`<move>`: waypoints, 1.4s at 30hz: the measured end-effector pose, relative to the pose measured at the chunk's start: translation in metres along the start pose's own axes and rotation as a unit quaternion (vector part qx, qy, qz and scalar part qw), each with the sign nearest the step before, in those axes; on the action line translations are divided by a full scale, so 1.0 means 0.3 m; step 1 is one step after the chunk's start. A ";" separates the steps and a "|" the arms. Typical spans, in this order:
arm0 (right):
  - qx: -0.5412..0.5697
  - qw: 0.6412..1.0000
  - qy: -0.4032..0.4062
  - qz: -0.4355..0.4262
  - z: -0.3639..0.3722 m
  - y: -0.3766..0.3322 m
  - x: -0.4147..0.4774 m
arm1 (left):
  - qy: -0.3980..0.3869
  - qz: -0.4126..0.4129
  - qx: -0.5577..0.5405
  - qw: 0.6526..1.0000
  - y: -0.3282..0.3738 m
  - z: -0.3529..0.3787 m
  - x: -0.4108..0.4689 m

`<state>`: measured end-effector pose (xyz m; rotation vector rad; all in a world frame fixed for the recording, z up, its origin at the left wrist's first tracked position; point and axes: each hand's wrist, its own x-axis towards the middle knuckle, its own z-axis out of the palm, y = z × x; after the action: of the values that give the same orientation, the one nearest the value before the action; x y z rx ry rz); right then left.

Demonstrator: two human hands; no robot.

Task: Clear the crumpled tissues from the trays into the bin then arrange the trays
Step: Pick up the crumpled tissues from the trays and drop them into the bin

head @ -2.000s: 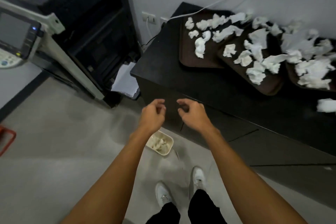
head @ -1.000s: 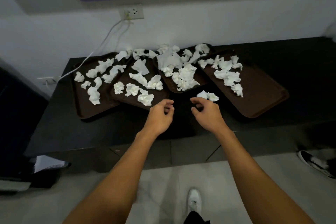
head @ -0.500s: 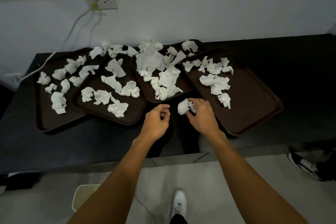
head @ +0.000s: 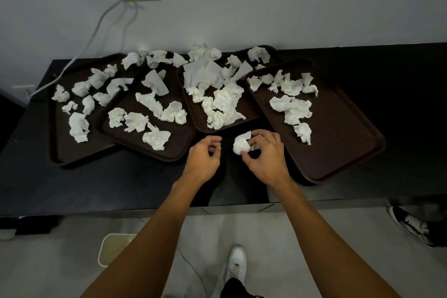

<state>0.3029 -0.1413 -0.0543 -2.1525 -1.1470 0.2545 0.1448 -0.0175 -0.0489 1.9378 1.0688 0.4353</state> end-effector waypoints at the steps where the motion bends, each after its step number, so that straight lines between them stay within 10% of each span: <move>1: 0.036 0.999 0.010 -0.002 -0.014 -0.007 -0.003 | 0.001 0.001 -0.002 1.000 0.000 0.002 0.000; 24: 0.168 0.972 0.116 0.115 -0.237 0.058 -0.041 | -0.120 0.092 0.100 0.983 0.131 0.301 0.138; 42: 0.155 0.980 0.057 0.113 -0.103 -0.083 -0.062 | 0.027 0.035 0.007 0.999 0.008 0.040 -0.051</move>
<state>0.2894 -0.1612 -0.0174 -1.9879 -0.7435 0.3790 0.1450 -0.0367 -0.0524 1.9901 1.0436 0.5237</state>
